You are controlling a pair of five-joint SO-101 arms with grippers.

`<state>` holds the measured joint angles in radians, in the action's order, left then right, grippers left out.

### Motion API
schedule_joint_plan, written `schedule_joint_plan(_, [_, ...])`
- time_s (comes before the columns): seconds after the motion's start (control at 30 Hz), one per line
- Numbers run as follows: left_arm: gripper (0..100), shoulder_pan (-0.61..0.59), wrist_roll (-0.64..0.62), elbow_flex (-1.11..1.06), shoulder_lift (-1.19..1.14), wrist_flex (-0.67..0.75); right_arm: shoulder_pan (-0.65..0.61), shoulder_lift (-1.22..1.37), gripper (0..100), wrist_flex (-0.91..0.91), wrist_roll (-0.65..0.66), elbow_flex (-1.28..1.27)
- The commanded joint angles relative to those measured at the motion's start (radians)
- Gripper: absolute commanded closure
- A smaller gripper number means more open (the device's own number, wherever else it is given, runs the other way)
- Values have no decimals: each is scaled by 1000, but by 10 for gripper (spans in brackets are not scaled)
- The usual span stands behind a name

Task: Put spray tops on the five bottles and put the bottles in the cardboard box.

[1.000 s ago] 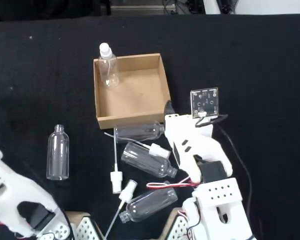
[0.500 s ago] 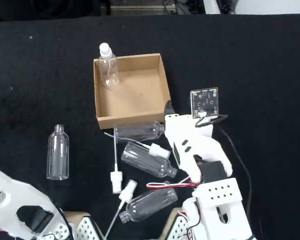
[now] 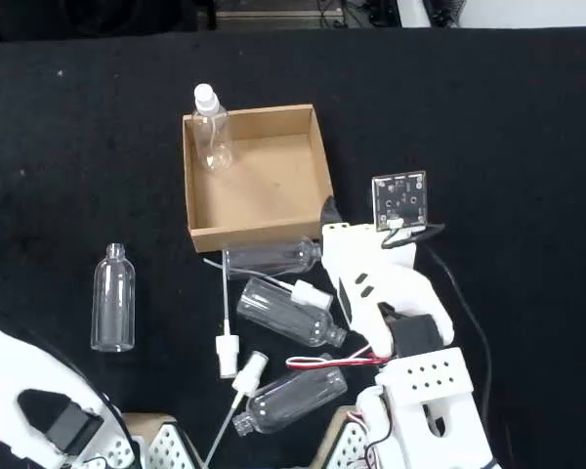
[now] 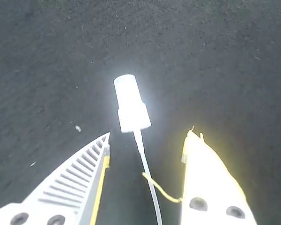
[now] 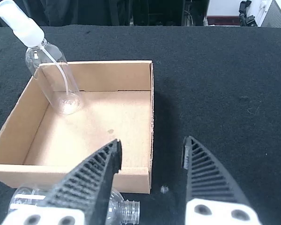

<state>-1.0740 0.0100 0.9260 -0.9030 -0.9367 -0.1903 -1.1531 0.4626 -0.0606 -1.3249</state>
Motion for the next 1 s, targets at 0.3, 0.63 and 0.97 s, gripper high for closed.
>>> schedule_joint_plan(0.3, [722,-51,-5,498,-322,32,-15,-21,798,-23,2,12])
schedule_joint_plan(0.63, [722,-25,-141,578,-453,81,-15,-25,798,-29,2,-2])
schedule_joint_plan(0.97, [728,-2,-160,578,-459,117,-15,-25,798,-29,2,2])
